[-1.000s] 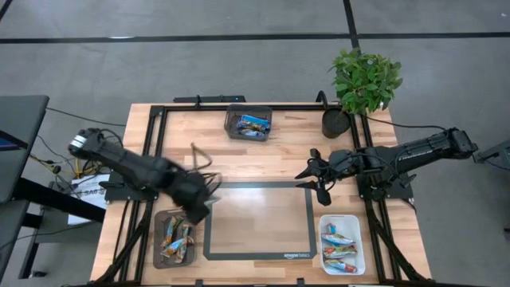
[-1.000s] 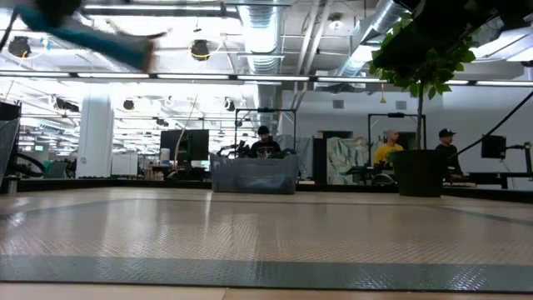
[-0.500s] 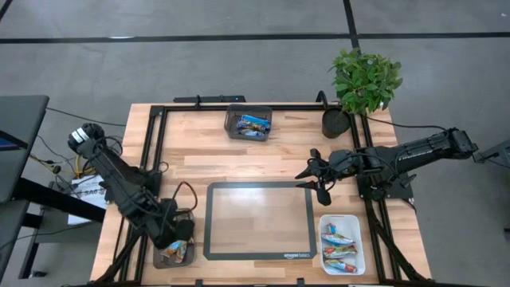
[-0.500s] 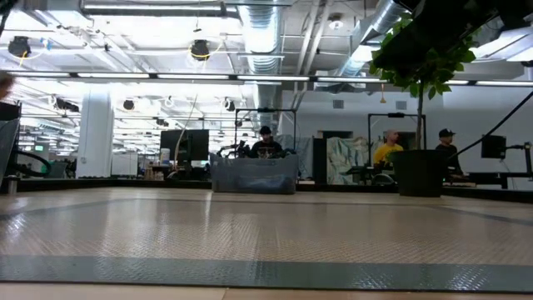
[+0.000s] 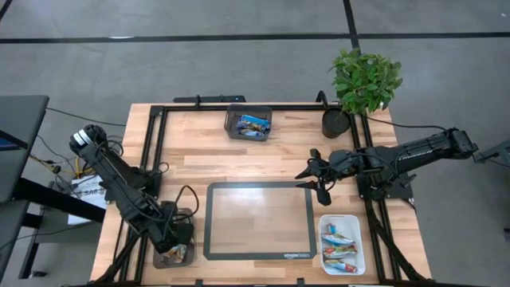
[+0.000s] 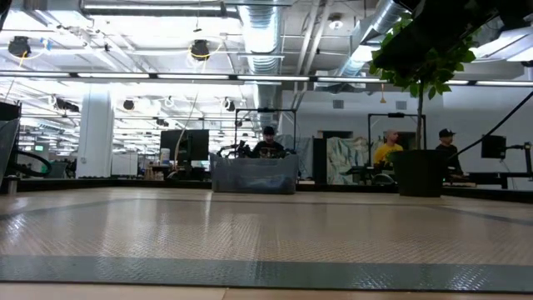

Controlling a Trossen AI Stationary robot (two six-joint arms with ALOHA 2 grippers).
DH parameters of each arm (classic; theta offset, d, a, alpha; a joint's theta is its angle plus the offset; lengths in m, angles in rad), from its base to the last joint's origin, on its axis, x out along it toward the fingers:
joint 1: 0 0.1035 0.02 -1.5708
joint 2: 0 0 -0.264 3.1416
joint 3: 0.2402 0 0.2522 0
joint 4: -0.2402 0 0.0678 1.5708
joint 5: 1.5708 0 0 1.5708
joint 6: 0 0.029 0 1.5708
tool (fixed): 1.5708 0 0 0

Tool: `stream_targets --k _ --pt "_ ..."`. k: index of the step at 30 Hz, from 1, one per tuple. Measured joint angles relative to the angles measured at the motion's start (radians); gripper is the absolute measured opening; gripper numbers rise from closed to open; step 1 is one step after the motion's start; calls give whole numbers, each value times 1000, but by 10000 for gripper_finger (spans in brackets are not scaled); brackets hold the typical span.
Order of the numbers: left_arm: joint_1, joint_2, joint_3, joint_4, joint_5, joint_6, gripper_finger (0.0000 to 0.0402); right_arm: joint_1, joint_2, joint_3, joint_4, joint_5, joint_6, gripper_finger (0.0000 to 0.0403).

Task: Pick and place Granola Bars by type
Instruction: Put the orange snack bar into the bottom black transparent bin, then return to Home Position

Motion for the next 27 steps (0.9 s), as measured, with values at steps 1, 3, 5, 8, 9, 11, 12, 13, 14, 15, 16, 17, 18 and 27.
stream_targets --k 1,3,5,8,9,11,12,13,14,15,16,17,18,27 --pt "0 0 0 6 6 0 89 0 0 0 0 0 -1 122" --pt "0 0 0 15 11 0 109 0 0 0 0 0 -1 122" --pt "0 0 0 15 12 -5 133 0 0 0 -1 0 -16 122" --pt "0 0 0 14 12 8 166 0 0 0 -5 0 -24 122" --pt "1 0 0 15 12 13 173 0 0 0 -6 0 -24 122" --pt "15 0 5 14 13 40 182 0 0 0 -9 0 -24 122" --pt "24 0 7 15 17 50 184 0 -4 0 -11 0 -24 122" --pt "34 -1 7 14 23 50 184 0 -12 0 -15 0 -24 122" --pt "41 -2 7 13 23 50 184 0 -16 0 -13 0 -24 122" --pt "46 -3 7 16 22 58 183 0 -17 2 -11 0 -25 122" --pt "52 -3 7 26 21 75 182 -3 -19 2 -17 0 -26 122" --pt "60 -3 7 40 22 105 180 -4 -27 0 -32 0 -27 122" --pt "72 -3 7 58 20 152 179 -6 -37 0 -38 0 -27 122" --pt "352 -2 7 368 -132 901 178 -9 -224 -35 -67 0 -11 122"
